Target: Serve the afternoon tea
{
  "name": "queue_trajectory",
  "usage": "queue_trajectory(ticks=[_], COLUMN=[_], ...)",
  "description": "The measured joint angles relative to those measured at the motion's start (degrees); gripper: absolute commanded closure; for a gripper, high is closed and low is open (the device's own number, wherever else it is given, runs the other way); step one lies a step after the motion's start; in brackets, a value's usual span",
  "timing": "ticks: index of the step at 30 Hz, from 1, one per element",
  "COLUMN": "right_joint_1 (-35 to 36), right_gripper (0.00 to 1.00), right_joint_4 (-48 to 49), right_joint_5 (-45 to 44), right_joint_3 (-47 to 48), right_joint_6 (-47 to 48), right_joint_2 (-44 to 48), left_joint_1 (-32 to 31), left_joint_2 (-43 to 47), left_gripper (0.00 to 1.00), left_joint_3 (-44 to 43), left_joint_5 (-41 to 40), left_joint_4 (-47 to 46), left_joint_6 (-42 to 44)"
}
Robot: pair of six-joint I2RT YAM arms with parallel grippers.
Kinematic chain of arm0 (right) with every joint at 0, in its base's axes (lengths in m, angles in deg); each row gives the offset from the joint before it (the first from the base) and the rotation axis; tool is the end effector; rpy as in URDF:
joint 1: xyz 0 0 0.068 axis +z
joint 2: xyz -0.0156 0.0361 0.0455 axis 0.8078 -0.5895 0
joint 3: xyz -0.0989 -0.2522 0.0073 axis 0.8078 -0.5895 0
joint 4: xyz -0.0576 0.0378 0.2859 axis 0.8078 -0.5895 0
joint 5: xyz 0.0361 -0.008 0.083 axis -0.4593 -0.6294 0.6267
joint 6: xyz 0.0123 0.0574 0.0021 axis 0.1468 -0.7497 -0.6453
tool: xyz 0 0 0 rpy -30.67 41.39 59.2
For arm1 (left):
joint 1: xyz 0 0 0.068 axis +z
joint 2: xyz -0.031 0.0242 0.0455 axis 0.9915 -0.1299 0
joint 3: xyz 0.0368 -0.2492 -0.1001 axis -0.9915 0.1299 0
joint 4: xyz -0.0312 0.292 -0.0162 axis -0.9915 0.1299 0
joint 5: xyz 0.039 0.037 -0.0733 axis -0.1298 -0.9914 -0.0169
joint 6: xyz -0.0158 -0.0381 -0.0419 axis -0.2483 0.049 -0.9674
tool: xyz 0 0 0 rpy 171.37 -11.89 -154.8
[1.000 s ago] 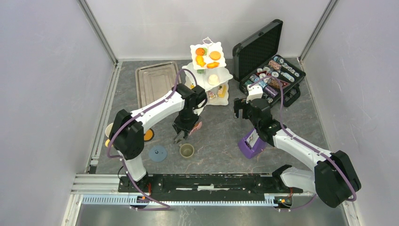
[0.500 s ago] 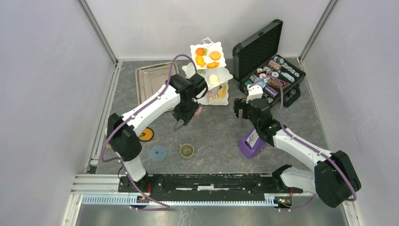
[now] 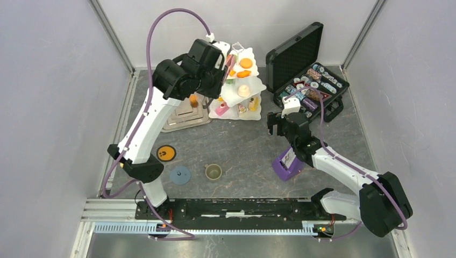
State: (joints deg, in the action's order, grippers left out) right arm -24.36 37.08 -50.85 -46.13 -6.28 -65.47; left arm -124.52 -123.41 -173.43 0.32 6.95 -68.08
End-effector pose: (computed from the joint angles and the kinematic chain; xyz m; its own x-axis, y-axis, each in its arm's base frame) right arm 0.2586 0.1324 0.2074 -0.3846 -0.0060 -0.9231 -0.1707 0.9832 0.0647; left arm 0.2641 -0.2235 0.4963 -0.6145 0.3329 -0.7152 0.4228 0.9044 0.0578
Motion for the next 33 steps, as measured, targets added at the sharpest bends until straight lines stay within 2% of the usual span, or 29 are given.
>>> queue_trajectory(ticks=[3, 6, 11, 16, 19, 23, 29, 33], right_joint_1=[0.0, 0.0, 0.0, 0.0, 0.0, 0.0, 0.0, 0.0], right_gripper=[0.02, 0.02, 0.02, 0.02, 0.02, 0.02, 0.02, 0.02], right_joint_4=[-0.31, -0.35, -0.33, -0.33, -0.33, -0.33, -0.33, -0.33], right_joint_5=[0.0, 0.0, 0.02, 0.02, 0.04, 0.07, 0.2, 0.28], right_joint_3=[0.0, 0.0, 0.0, 0.0, 0.0, 0.0, 0.0, 0.0], right_joint_6=[0.0, 0.0, 0.0, 0.0, -0.02, -0.02, -0.02, -0.02], right_joint_2=[0.0, 0.0, 0.0, -0.02, -0.09, -0.2, -0.2, -0.2], left_joint_1=[0.02, 0.17, 2.6, 13.16, 19.54, 24.09, 31.41, 36.02], left_joint_2=[-1.03, -1.46, 4.22, 16.92, 24.15, 28.48, 23.43, 11.04], left_gripper=[0.78, 0.79, 0.79, 0.77, 0.78, 0.77, 0.75, 0.75], left_joint_3=[-2.29, -0.44, 16.46, 35.95, 42.36, 46.95, 48.48, 40.39], left_joint_5=[0.0, -0.48, -1.7, -0.35, -0.46, -0.11, 3.02, 6.12], left_joint_4=[-0.98, -1.7, -6.93, -15.63, -20.61, -27.5, -32.72, -32.65], left_joint_6=[0.0, -0.02, -0.22, -1.33, -1.79, -2.91, -4.57, -4.57])
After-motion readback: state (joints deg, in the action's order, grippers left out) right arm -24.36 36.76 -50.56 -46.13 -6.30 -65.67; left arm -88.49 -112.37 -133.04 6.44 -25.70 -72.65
